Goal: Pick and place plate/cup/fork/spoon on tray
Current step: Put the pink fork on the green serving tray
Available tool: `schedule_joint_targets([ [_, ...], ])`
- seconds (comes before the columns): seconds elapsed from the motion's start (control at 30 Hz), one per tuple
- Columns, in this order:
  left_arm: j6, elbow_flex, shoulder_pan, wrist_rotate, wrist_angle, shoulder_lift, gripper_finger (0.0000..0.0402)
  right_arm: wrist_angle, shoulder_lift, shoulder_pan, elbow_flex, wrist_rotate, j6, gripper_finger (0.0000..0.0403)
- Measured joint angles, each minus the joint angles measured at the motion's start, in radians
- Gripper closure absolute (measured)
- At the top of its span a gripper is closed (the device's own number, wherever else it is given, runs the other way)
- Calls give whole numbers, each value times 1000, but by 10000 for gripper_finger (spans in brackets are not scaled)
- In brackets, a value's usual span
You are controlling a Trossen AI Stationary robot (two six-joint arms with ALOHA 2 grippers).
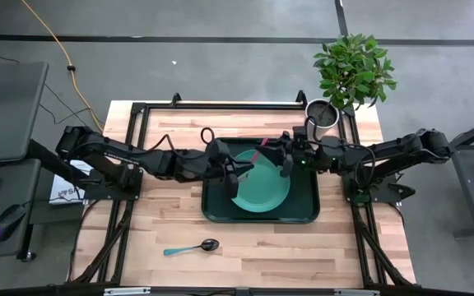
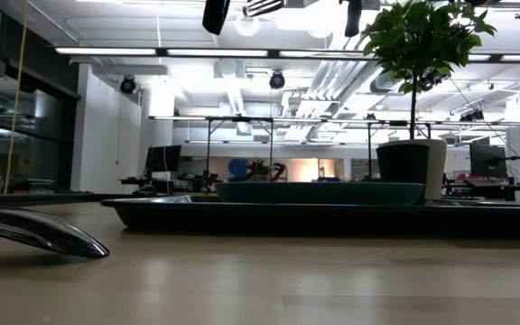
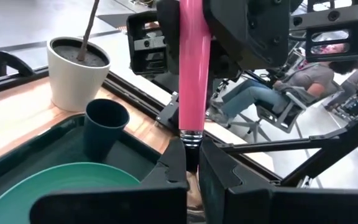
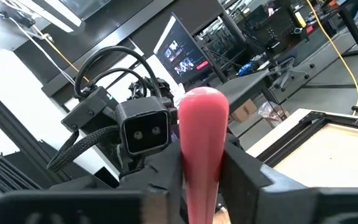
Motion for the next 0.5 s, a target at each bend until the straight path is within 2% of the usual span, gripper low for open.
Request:
schedule_joint_targets([
  [0.1, -1, 0, 1, -2, -1, 0, 400, 0, 0, 0, 0, -10, -1, 357],
  [0.2, -1, 0, 10, 30, -4, 0, 383, -6, -1, -2, 0, -21, -1, 358],
  [0.3, -1, 0, 37, 82, -49, -17, 349, -77, -29, -2, 0, -27, -27, 358],
  [0.5, -1, 0, 107, 112, -175, -138, 268, -317, -189, -32, -3, -5, -83, 358],
])
